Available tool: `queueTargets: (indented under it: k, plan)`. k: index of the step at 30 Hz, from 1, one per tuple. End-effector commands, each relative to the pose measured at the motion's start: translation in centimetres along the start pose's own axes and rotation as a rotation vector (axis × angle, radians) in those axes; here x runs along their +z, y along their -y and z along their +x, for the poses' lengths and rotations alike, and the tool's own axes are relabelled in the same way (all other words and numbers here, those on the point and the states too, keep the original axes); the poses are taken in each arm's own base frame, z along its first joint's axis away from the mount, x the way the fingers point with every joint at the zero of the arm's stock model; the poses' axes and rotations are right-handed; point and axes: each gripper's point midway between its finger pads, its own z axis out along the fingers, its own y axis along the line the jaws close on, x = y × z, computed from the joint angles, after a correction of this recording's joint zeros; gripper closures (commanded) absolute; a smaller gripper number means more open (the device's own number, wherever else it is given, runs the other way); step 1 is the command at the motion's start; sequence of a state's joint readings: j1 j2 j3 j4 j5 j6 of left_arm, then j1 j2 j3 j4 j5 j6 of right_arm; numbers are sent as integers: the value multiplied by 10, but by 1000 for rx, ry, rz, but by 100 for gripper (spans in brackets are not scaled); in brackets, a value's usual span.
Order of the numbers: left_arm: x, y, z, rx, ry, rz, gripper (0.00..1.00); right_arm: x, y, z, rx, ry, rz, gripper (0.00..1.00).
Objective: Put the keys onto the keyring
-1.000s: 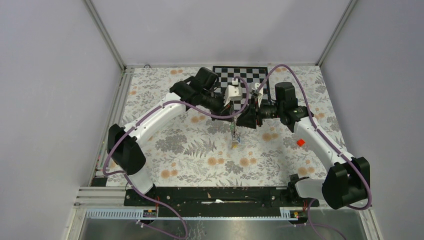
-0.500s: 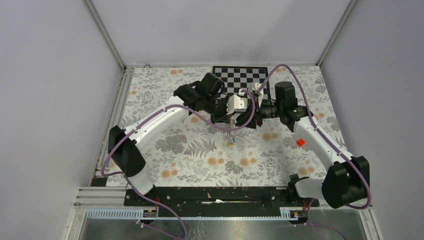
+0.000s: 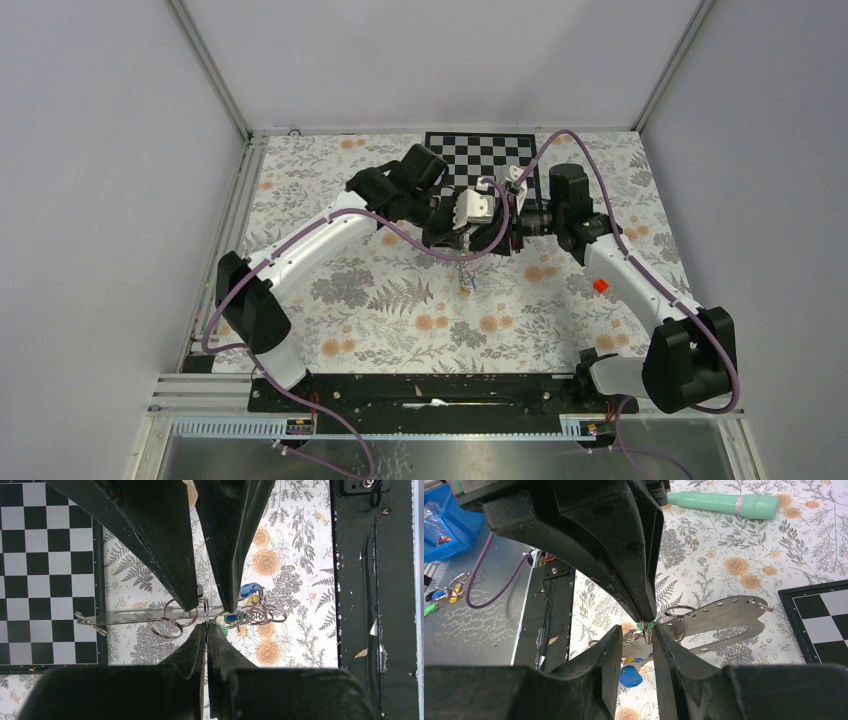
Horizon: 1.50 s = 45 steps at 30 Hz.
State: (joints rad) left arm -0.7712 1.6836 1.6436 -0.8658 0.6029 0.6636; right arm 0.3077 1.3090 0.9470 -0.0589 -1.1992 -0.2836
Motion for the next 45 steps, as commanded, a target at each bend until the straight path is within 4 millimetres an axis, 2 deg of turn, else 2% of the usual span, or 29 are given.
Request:
queueTargets:
  k: [1,13,18,20,24,29,33,37,40,45]
  plan:
    - [-23,1,-44,72,126,-20,100,3,-6,-1,-38,13,-41,65]
    - [-20,1,-44,53,127,-13,100,10,-8,6,-25,-3,-57,72]
    - [-20,-1,-43,42,127,-14,100,11,-9,7,-22,-4,-57,81]
    - [-20,-1,-43,41,126,-15,100,11,-9,6,-23,-3,-54,90]
    - [-21,-3,-40,31,125,-14,100,11,-9,4,-22,-2,-51,100]
    - [-29,-8,-37,-11,162,5,100,10,-9,-6,-15,11,-54,100]
    - [-43,-12,-39,-50,254,56,73,9,-10,-24,-22,39,-62,100]
    - [-48,-11,-42,-44,331,65,57,10,-11,-37,1,66,-80,100]
    - [-47,-9,-44,-40,356,72,53,11,-11,-42,21,86,-92,100]
    - [-47,-3,-42,-55,364,98,56,9,-10,-46,46,98,-85,100]
